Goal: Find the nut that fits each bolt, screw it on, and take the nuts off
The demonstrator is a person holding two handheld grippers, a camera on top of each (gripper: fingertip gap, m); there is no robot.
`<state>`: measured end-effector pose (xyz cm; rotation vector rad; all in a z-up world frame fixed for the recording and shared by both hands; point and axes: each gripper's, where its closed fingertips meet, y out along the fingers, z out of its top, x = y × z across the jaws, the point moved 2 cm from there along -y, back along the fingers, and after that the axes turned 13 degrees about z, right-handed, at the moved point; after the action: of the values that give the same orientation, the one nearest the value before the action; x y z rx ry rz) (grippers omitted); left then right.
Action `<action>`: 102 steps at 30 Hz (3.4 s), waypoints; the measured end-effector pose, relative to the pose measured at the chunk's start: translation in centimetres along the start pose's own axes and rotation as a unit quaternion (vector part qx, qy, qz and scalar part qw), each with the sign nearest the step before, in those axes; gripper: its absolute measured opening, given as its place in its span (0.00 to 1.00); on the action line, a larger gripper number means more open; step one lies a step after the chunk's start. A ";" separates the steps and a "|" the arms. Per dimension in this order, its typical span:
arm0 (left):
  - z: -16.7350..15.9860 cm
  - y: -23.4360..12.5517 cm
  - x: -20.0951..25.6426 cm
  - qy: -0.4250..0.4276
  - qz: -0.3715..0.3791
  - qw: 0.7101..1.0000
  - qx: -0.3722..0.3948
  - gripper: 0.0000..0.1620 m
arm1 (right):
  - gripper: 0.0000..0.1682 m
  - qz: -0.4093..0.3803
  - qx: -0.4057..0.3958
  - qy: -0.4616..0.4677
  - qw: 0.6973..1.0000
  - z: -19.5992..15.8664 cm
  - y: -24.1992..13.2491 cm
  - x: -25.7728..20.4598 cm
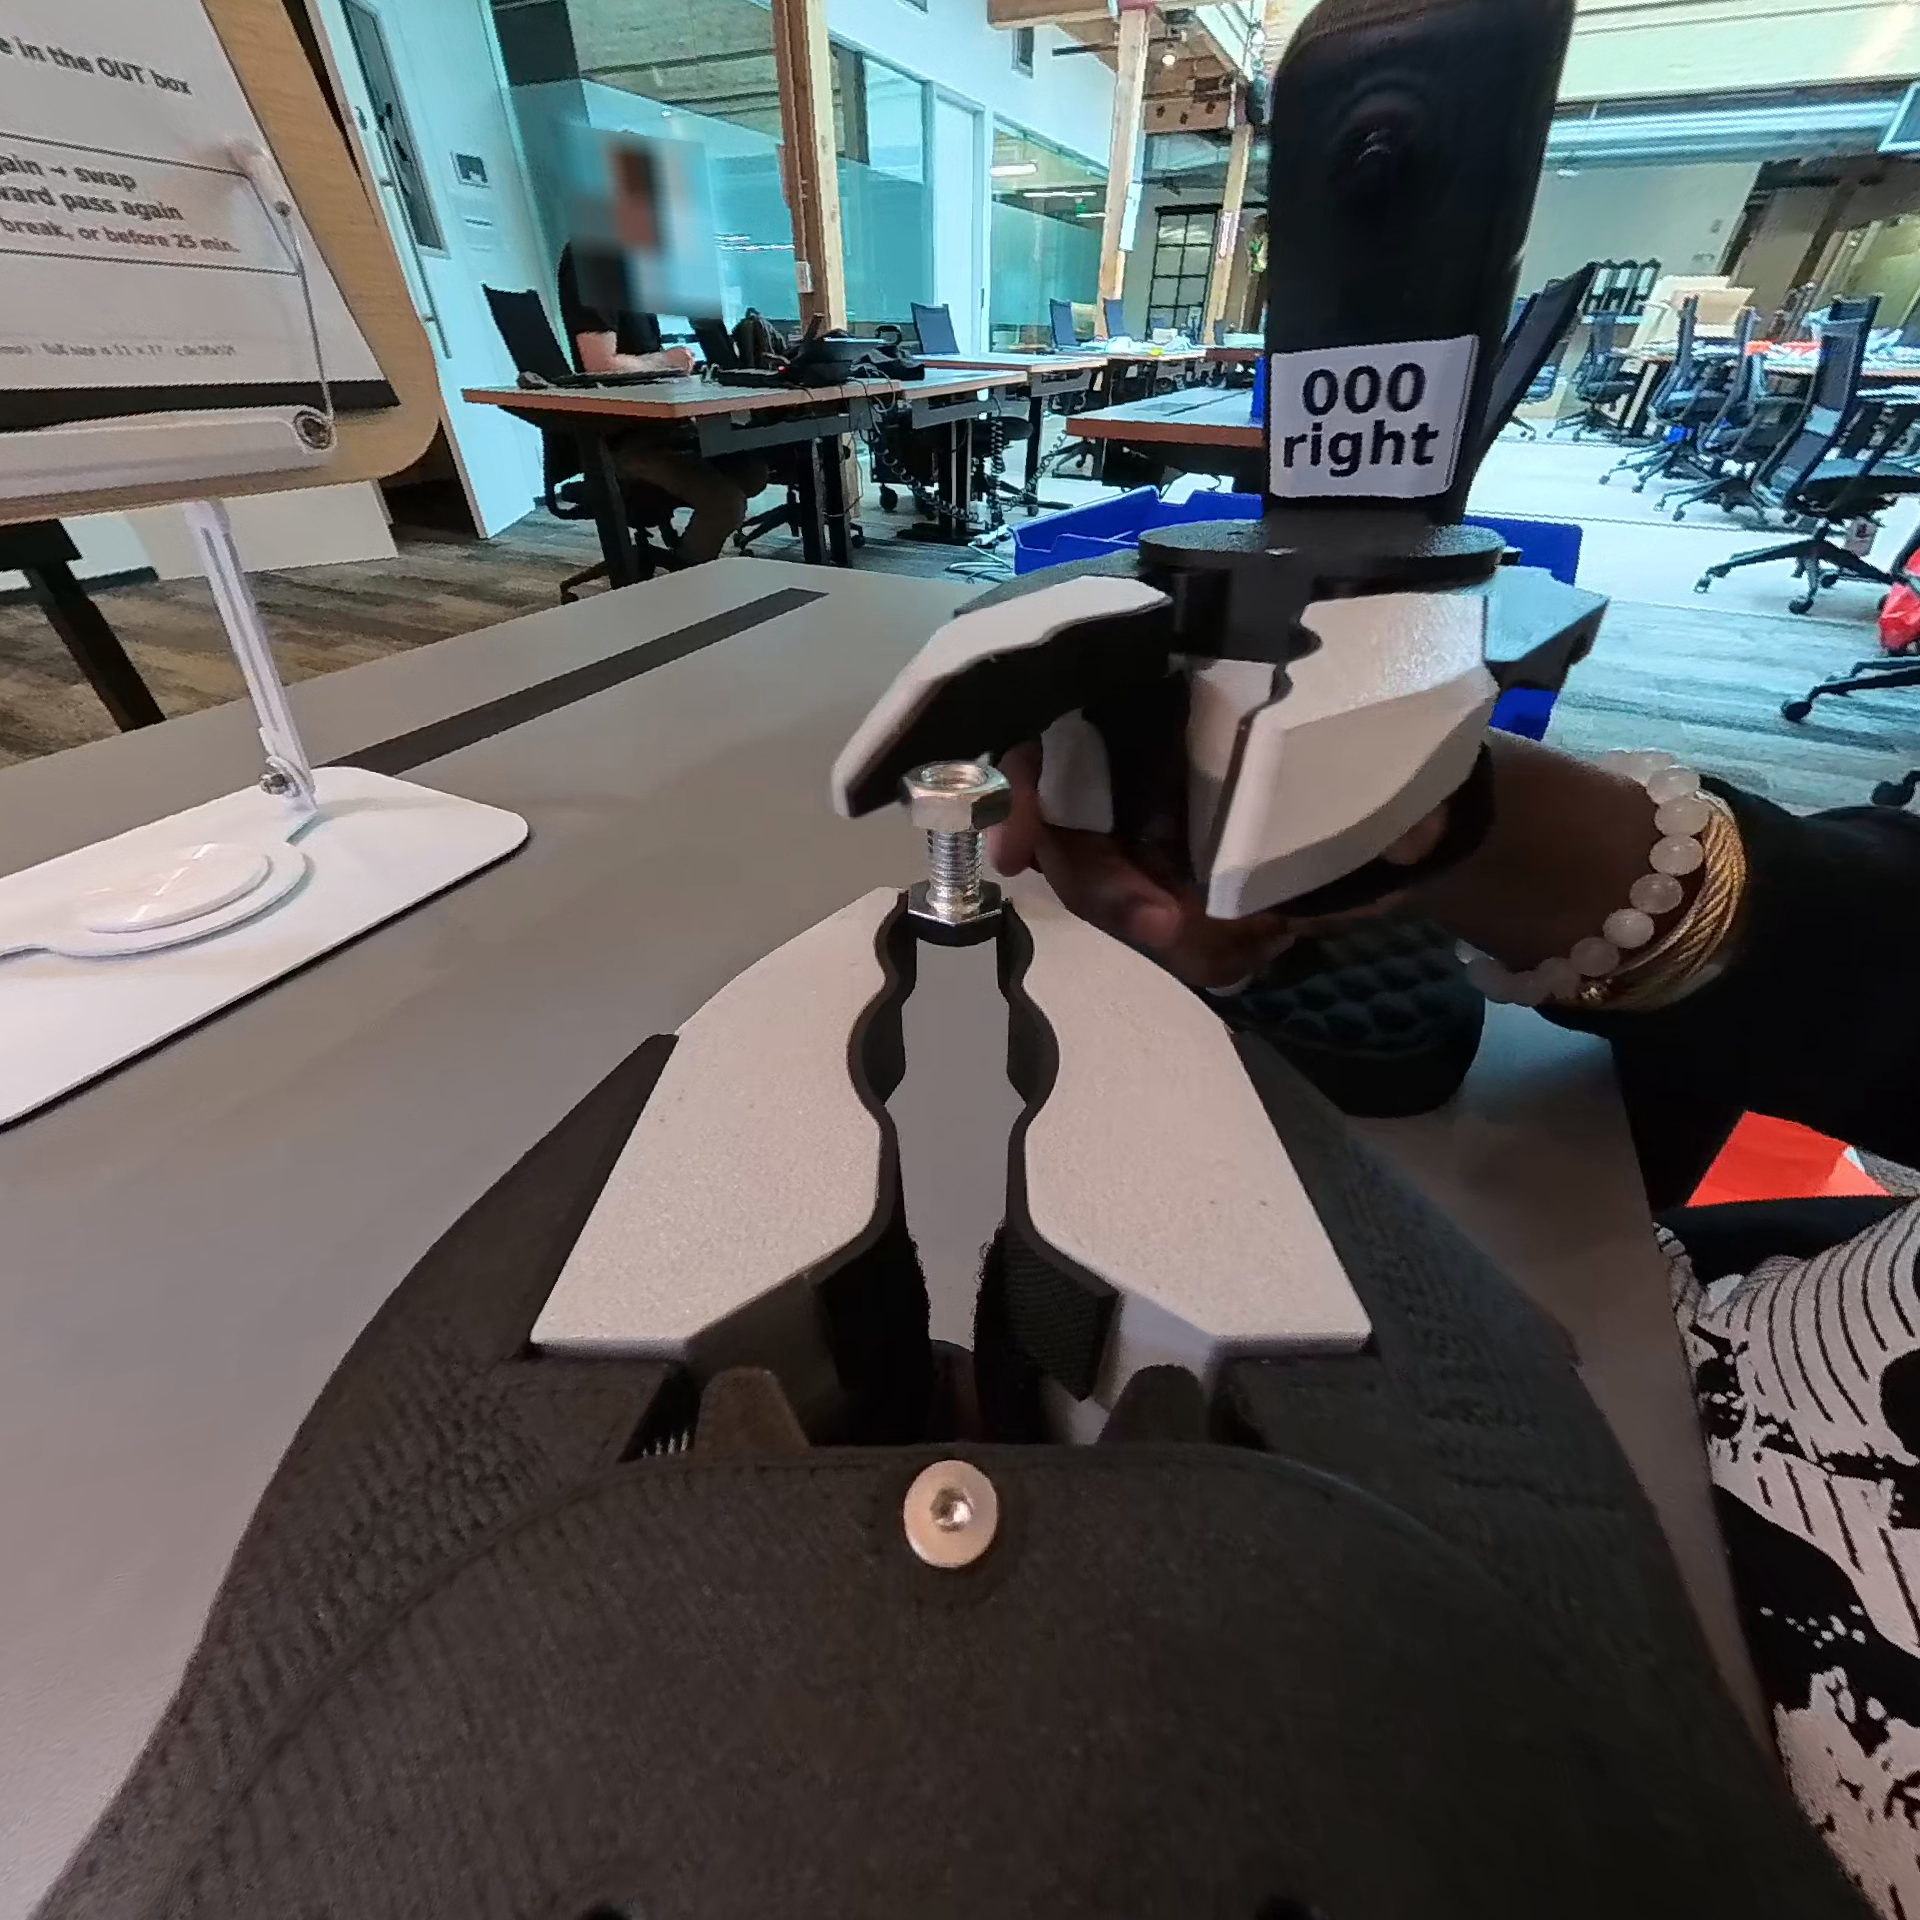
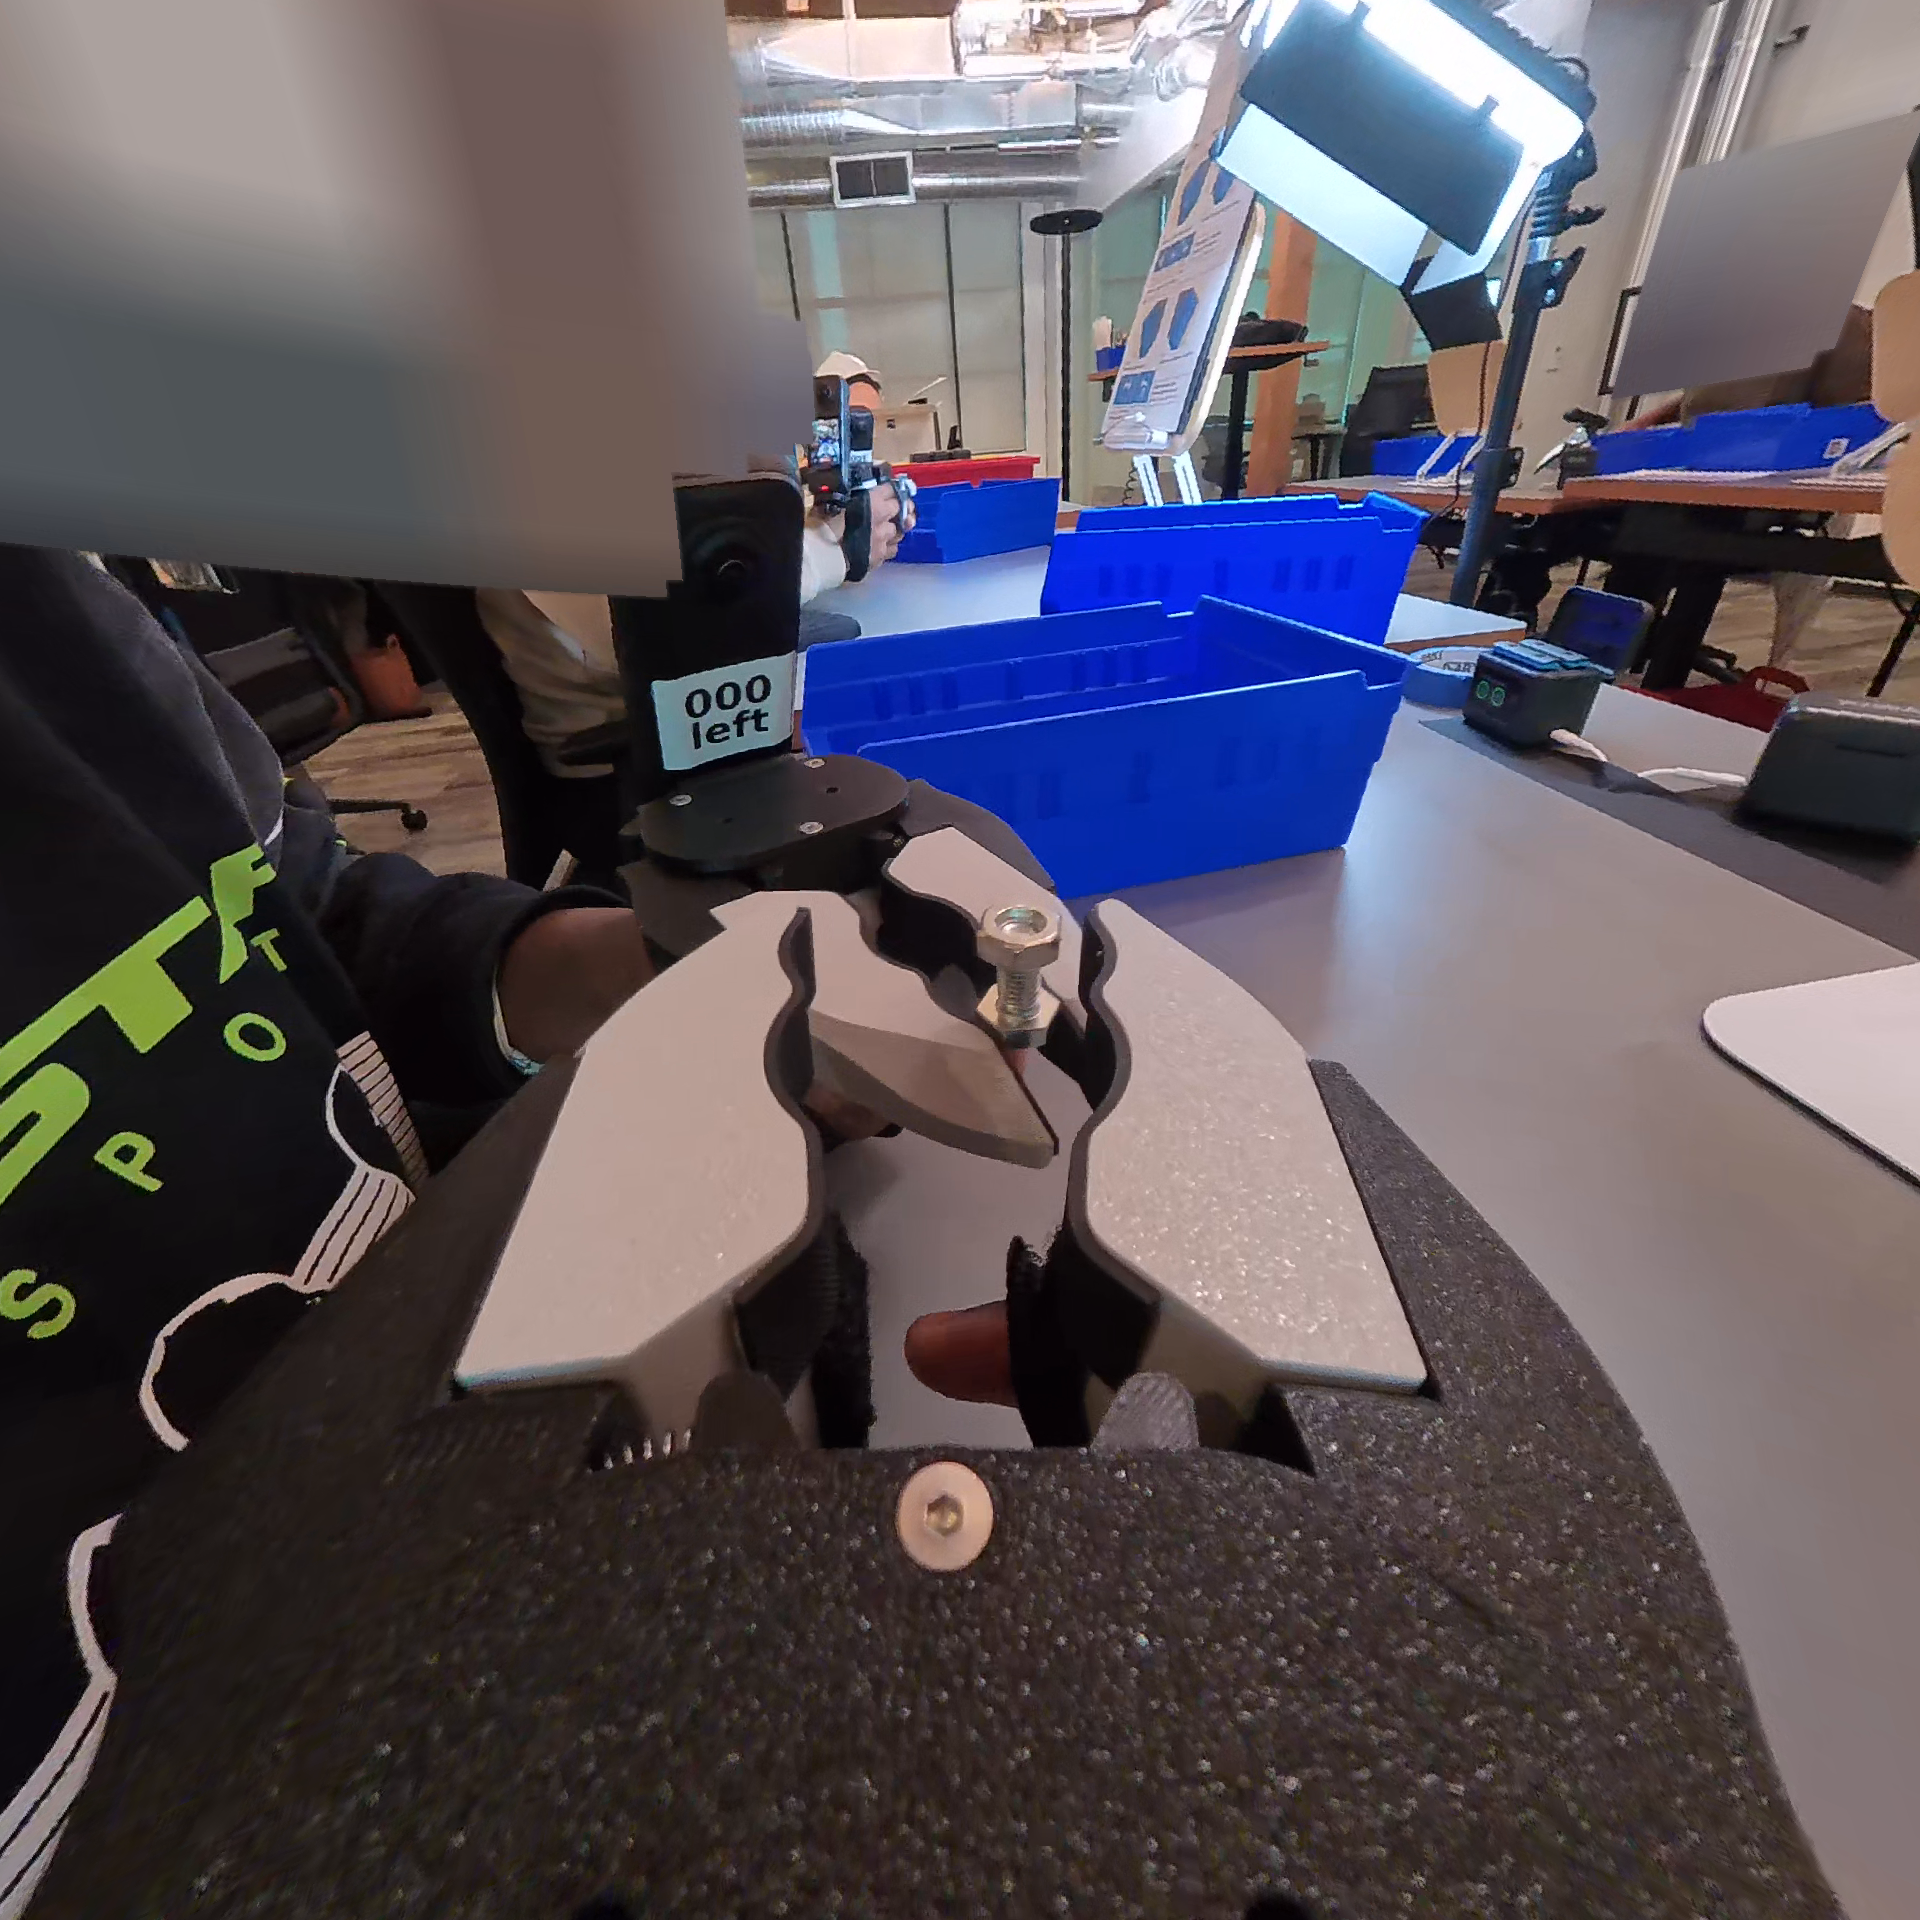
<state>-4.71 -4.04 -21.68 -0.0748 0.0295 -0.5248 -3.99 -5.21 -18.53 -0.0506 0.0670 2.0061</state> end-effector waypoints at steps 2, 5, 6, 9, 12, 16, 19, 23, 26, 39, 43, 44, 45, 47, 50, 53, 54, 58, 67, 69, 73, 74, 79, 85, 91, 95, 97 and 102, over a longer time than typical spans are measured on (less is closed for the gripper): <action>0.0 0.0 -0.2 -0.006 0.003 1.000 0.000 0.09 | 0.28 0.000 -0.003 0.000 1.000 -0.1 -0.2 -0.1; 0.2 -0.1 -0.4 -0.015 0.005 1.000 0.004 0.09 | 0.22 0.006 0.006 -0.001 1.000 0.1 -1.1 -0.5; 0.2 -0.1 -0.5 -0.017 0.005 1.000 0.003 0.09 | 0.18 0.011 0.014 -0.002 1.000 0.3 -1.4 -0.8; 0.2 -0.1 -0.4 -0.020 0.002 1.000 0.003 0.09 | 0.17 -0.005 0.015 -0.006 1.000 0.3 -1.7 -0.4; 0.2 -0.1 0.0 -0.015 -0.008 1.000 0.006 0.09 | 0.25 -0.012 0.006 -0.007 1.000 0.0 -1.2 0.1; 0.3 -0.2 0.7 -0.006 -0.028 1.000 0.010 0.09 | 0.33 -0.001 0.000 -0.013 1.000 -0.1 -0.1 0.1; 0.2 -0.1 0.6 -0.005 -0.026 1.000 0.010 0.09 | 0.30 0.013 -0.013 -0.015 1.000 -0.2 0.2 -0.5; 0.4 -0.2 0.3 -0.013 -0.020 1.000 0.014 0.09 | 0.24 0.005 -0.017 -0.014 1.000 -0.1 -0.9 -0.8; 0.5 -0.3 0.1 -0.023 -0.019 0.999 0.013 0.09 | 0.14 0.016 -0.005 -0.019 1.000 0.1 -1.6 -1.2; 0.2 -0.1 0.4 -0.009 -0.022 1.000 0.010 0.09 | 0.22 -0.001 -0.008 -0.018 1.000 0.2 -0.8 -0.3; 0.4 -0.2 -0.1 -0.024 -0.016 1.000 0.011 0.09 | 0.07 0.016 0.018 -0.022 0.999 0.8 -2.0 -1.1; 0.4 -0.2 0.0 -0.025 -0.017 0.999 0.013 0.09 | 0.07 0.011 0.021 -0.021 0.999 0.9 -2.2 -0.9; 0.5 -0.3 0.0 -0.021 -0.018 1.000 0.014 0.09 | 0.08 0.005 0.021 -0.022 1.000 0.9 -2.2 -0.7; 0.3 -0.2 0.2 -0.014 -0.020 1.000 0.011 0.09 | 0.13 -0.007 0.018 -0.025 1.000 0.7 -1.9 -0.3; 0.3 -0.2 0.5 -0.010 -0.026 1.000 0.011 0.09 | 0.22 -0.004 0.013 -0.023 1.000 0.5 -1.0 -0.1; 0.2 -0.2 0.6 -0.009 -0.029 1.000 0.009 0.09 | 0.26 0.006 -0.002 -0.026 1.000 0.2 -0.2 -0.3; 0.3 -0.2 0.6 -0.008 -0.028 1.000 0.010 0.09 | 0.26 0.009 -0.007 -0.028 1.000 0.2 -0.1 -0.4; 0.3 -0.2 0.3 -0.009 -0.021 1.000 0.011 0.09 | 0.22 0.000 -0.015 -0.029 0.999 0.2 -0.9 -0.4; 0.3 -0.2 0.4 -0.009 -0.024 1.000 0.011 0.09 | 0.18 -0.013 0.012 -0.035 0.999 0.6 -1.7 0.0; 0.2 -0.2 0.5 -0.008 -0.025 1.000 0.010 0.09 | 0.22 -0.009 0.011 -0.033 0.999 0.5 -1.1 0.1; 0.2 -0.2 0.6 -0.008 -0.029 1.000 0.009 0.09 | 0.23 0.005 -0.009 -0.033 0.999 0.0 -0.2 0.0; 0.2 -0.1 0.6 -0.008 -0.028 1.000 0.009 0.09 | 0.23 0.007 -0.013 -0.034 0.999 -0.1 -0.2 -0.1; 0.3 -0.2 0.4 -0.009 -0.023 1.000 0.011 0.09 | 0.13 0.000 -0.020 -0.029 0.999 0.0 -1.5 -0.2; 0.2 -0.1 0.5 -0.006 -0.024 1.000 0.007 0.09 | 0.12 -0.014 0.000 -0.025 1.000 0.2 -2.0 0.3; 0.1 -0.1 0.6 -0.005 -0.029 1.000 0.005 0.09 | 0.22 -0.002 -0.019 -0.028 0.999 -0.3 -0.5 0.4; 0.1 -0.1 0.5 -0.008 -0.027 1.000 0.006 0.09 | 0.17 0.001 -0.035 -0.030 0.999 -0.4 -0.9 0.1; 0.2 -0.1 0.4 -0.009 -0.022 1.000 0.007 0.09 | 0.10 0.006 -0.033 -0.027 0.999 -0.3 -1.7 -0.1; 0.2 -0.2 0.3 -0.011 -0.023 1.000 0.007 0.09 | 0.09 0.005 -0.024 -0.024 0.999 -0.3 -2.0 0.0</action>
<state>-4.49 -4.33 -21.48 -0.0679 0.0033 -0.5695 -2.14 -4.38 -18.92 -0.0332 -0.0127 2.0181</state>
